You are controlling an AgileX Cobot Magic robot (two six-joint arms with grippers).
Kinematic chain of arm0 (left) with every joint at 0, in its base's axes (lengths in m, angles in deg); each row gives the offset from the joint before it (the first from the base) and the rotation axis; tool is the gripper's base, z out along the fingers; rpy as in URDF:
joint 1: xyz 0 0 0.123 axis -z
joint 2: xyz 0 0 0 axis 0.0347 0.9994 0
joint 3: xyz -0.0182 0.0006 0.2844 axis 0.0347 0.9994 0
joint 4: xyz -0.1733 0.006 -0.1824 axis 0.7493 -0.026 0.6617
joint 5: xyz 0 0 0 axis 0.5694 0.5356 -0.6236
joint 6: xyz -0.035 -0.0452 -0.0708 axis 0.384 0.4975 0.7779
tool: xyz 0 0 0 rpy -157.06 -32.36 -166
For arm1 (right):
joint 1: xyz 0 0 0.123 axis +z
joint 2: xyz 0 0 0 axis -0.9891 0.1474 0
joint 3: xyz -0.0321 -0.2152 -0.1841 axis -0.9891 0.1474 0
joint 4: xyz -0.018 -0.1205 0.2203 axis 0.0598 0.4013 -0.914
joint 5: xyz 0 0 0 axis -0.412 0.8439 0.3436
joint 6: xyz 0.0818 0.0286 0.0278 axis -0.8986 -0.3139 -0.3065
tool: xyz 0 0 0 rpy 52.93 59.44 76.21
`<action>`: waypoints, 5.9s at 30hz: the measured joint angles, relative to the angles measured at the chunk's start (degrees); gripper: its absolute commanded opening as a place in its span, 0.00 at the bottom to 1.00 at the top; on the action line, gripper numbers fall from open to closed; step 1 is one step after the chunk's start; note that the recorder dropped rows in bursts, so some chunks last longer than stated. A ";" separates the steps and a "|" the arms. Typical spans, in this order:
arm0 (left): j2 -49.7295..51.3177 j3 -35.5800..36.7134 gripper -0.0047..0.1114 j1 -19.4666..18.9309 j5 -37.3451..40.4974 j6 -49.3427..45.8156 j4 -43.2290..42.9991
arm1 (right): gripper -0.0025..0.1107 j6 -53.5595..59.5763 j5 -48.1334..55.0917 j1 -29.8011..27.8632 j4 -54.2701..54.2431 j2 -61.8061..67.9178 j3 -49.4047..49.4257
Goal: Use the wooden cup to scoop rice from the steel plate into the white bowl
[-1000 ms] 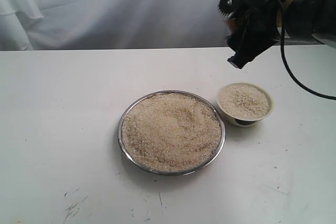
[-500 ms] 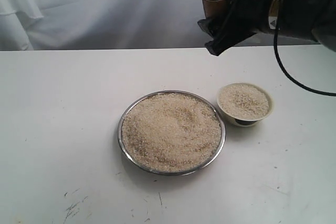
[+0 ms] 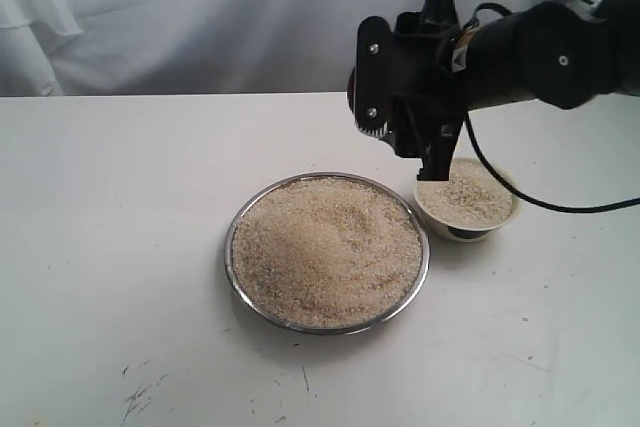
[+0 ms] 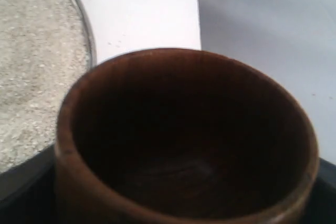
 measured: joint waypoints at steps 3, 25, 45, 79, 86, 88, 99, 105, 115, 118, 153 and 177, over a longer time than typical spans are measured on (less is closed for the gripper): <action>0.00 0.00 0.04 0.00 0.00 0.00 0.00 | 0.02 1.55 3.34 1.64 -0.51 1.01 -1.60; 0.00 0.00 0.04 0.00 0.00 0.00 0.00 | 0.02 2.88 2.30 4.23 10.62 9.51 -4.00; 0.00 0.00 0.04 0.00 0.00 0.00 0.00 | 0.02 -10.68 14.94 11.75 50.92 12.35 -4.45; 0.00 0.00 0.04 0.00 0.00 0.00 0.00 | 0.02 -20.38 33.92 15.96 54.27 20.26 -4.54; 0.00 0.00 0.04 0.00 0.00 0.00 0.00 | 0.02 -20.38 34.80 16.20 53.60 20.56 -4.54; 0.00 0.00 0.04 0.00 0.00 0.00 0.00 | 0.02 -20.38 34.83 16.41 53.49 21.07 -4.54; 0.00 0.00 0.04 0.00 0.00 0.00 0.00 | 0.02 -20.59 35.91 17.93 53.94 23.84 -4.54; 0.00 0.00 0.04 0.00 0.00 0.00 0.00 | 0.02 -21.23 36.15 18.30 54.57 23.93 -4.54; 0.00 0.00 0.04 0.00 0.00 0.00 0.00 | 0.02 -21.94 36.74 18.99 55.24 24.19 -4.54; 0.00 0.00 0.04 0.00 0.00 0.00 0.00 | 0.02 -22.12 36.84 19.33 55.24 24.19 -4.54; 0.00 0.00 0.04 0.00 0.00 0.00 0.00 | 0.02 -22.85 37.11 20.00 57.35 24.19 -4.54; 0.00 0.00 0.04 0.00 0.00 0.00 0.00 | 0.02 -24.03 34.24 21.87 54.33 24.31 -4.66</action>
